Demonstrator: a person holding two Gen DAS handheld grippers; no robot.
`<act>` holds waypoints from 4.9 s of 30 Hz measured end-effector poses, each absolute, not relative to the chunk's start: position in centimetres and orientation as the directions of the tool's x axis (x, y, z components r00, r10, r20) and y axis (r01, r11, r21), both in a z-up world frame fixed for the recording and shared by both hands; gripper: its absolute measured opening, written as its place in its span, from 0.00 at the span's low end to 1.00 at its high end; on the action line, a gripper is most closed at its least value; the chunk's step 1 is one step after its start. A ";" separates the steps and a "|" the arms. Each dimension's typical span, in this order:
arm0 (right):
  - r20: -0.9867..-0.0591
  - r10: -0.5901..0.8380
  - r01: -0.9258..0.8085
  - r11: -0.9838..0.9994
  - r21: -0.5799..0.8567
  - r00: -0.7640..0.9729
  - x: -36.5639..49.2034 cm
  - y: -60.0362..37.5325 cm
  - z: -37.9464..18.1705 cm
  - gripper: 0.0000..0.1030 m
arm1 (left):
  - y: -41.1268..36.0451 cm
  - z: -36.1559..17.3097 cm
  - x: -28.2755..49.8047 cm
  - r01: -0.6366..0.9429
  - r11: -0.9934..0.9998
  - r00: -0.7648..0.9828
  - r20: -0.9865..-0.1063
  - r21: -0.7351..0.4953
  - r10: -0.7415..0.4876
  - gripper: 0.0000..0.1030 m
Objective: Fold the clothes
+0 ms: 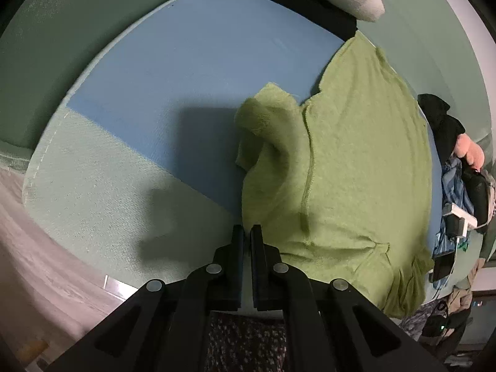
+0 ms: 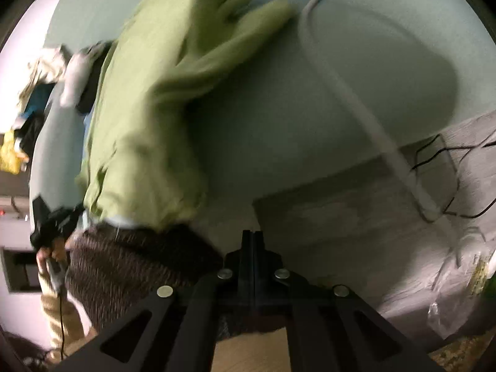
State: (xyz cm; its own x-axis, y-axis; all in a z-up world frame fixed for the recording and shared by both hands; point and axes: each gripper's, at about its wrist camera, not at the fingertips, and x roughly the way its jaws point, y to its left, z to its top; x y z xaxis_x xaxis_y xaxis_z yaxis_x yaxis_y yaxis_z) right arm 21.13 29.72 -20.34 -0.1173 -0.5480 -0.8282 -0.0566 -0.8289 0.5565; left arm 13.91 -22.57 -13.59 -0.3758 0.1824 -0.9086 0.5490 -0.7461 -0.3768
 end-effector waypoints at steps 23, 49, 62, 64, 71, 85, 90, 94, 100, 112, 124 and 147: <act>-0.831 -0.534 -0.109 -0.827 0.552 -0.157 20.7 31.0 -20.4 0.02 | -22.3 -15.5 14.8 0.561 -0.726 -0.385 -0.902 -0.398 0.197 0.04; -0.868 -0.018 0.105 -0.994 -0.040 -0.496 -27.9 18.9 -10.9 0.66 | -14.2 -12.7 -15.9 0.231 -0.941 -0.546 -0.833 -0.248 0.085 0.69; -0.840 0.163 -0.148 -0.984 -0.100 -0.518 -31.5 24.2 -11.4 0.05 | -19.9 -11.3 -8.0 0.416 -0.883 -0.509 -0.861 -0.216 -0.029 0.69; -0.822 0.158 -0.147 -0.985 -0.092 -0.547 -30.4 24.2 -11.5 0.51 | -20.9 -11.3 -6.4 0.436 -0.876 -0.483 -0.875 -0.208 -0.033 0.69; -0.846 -0.132 -0.011 -0.987 0.161 -0.516 -19.5 27.6 -8.5 0.66 | -22.4 -10.7 2.3 0.473 -0.867 -0.435 -0.897 -0.159 -0.073 0.69; -0.745 -0.618 -0.072 -0.756 0.651 -0.250 14.5 33.1 -13.6 0.65 | -19.6 -9.7 15.4 0.561 -0.761 -0.377 -0.919 -0.327 0.117 0.69; -0.702 -0.671 -0.139 -0.692 0.709 -0.240 17.6 32.6 -16.4 0.58 | -18.0 -11.0 16.9 0.574 -0.681 -0.422 -0.877 -0.456 0.232 0.68; -0.681 -0.702 -0.118 -0.673 0.730 -0.207 18.1 30.0 -17.7 0.56 | -17.1 -11.3 17.0 0.567 -0.657 -0.440 -0.857 -0.497 0.269 0.61; -0.678 -0.719 -0.085 -0.674 0.734 -0.154 18.2 27.5 -19.0 0.49 | -16.4 -11.8 16.8 0.599 -0.616 -0.447 -0.852 -0.511 0.272 0.52; -0.649 -0.741 -0.138 -0.634 0.761 -0.172 18.0 27.3 -19.8 0.41 | -15.7 -11.9 14.9 0.578 -0.614 -0.477 -0.833 -0.537 0.280 0.51; -0.456 -0.804 -0.042 -0.478 0.877 -0.380 17.7 31.2 -11.8 0.03 | -16.7 -8.4 15.6 0.464 -0.596 -0.605 -0.726 -0.656 0.328 0.09; -0.467 -0.698 -0.039 -0.534 0.845 -0.543 -1.8 32.0 -6.7 0.56 | -15.9 -3.7 -4.6 0.510 -0.645 -0.659 -0.741 -0.569 0.131 0.79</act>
State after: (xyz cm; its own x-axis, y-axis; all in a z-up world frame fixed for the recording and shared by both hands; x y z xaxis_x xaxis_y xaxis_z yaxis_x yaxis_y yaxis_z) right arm -1.76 31.98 -6.75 -0.5427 -0.6984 -0.4665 -0.0393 -0.5337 0.8447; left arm -4.59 -15.89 -3.73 -0.6590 0.1314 -0.7406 0.5105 -0.6450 -0.5686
